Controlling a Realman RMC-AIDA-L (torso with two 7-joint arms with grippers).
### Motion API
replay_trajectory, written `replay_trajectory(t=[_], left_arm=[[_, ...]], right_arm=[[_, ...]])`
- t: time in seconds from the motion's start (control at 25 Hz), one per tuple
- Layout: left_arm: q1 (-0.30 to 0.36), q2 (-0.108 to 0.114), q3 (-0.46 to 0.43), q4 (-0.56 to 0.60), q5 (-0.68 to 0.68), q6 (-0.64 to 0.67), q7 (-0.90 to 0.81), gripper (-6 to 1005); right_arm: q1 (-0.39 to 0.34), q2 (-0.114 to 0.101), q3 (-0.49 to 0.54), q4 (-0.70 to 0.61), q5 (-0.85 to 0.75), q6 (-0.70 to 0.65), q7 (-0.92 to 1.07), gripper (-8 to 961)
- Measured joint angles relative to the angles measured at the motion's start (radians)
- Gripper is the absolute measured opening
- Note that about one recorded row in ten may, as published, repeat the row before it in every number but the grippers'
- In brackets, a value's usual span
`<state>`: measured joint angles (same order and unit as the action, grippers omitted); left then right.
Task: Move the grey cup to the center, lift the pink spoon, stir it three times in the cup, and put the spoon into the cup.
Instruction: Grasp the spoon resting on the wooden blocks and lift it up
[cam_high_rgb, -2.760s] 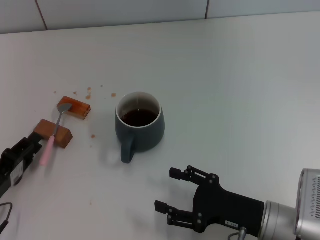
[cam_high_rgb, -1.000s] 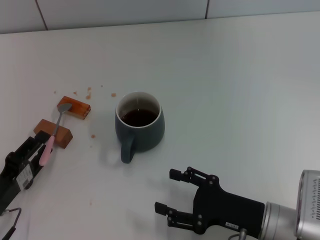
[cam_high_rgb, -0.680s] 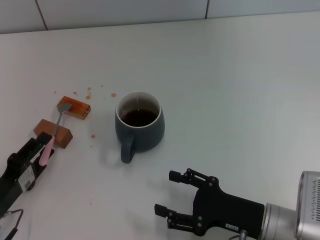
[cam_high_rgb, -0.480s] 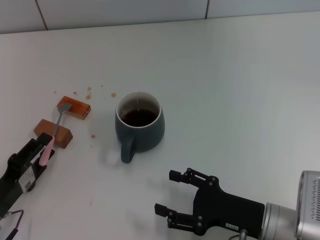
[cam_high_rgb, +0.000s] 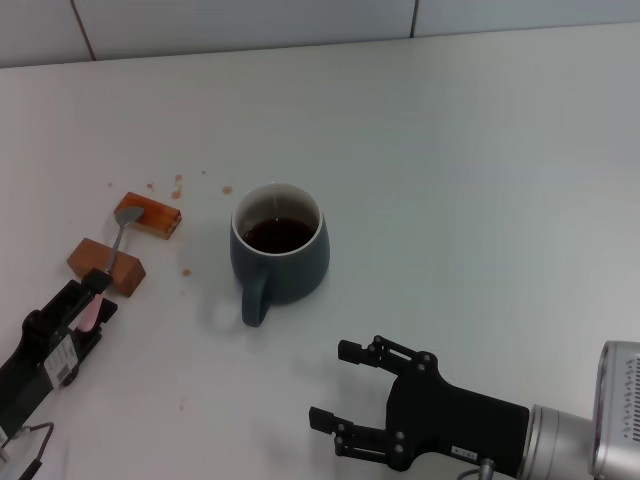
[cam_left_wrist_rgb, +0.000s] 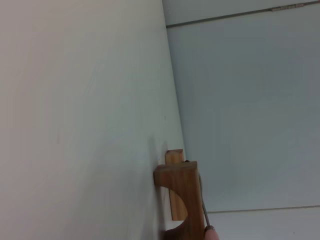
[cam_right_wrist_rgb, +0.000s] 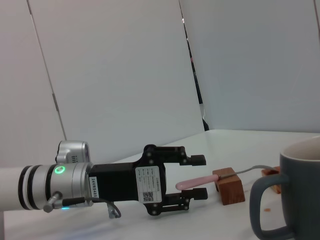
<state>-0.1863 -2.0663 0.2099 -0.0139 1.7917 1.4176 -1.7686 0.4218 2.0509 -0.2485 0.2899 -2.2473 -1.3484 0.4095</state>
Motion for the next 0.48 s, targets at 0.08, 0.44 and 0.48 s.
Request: replay_trajectory(t=[0.08, 0.44, 0.48], left_arm=[[0.000, 0.000, 0.000, 0.000, 0.000, 0.001, 0.000, 552], [-0.003, -0.001, 0.002, -0.001, 0.000, 0.007, 0.000, 527], [-0.004, -0.001, 0.003, -0.001, 0.000, 0.007, 0.000, 518]], right_arm=[[0.000, 0.000, 0.000, 0.000, 0.000, 0.000, 0.000, 824], [0.000, 0.000, 0.000, 0.000, 0.000, 0.000, 0.000, 824], [0.000, 0.000, 0.000, 0.000, 0.000, 0.000, 0.000, 824]])
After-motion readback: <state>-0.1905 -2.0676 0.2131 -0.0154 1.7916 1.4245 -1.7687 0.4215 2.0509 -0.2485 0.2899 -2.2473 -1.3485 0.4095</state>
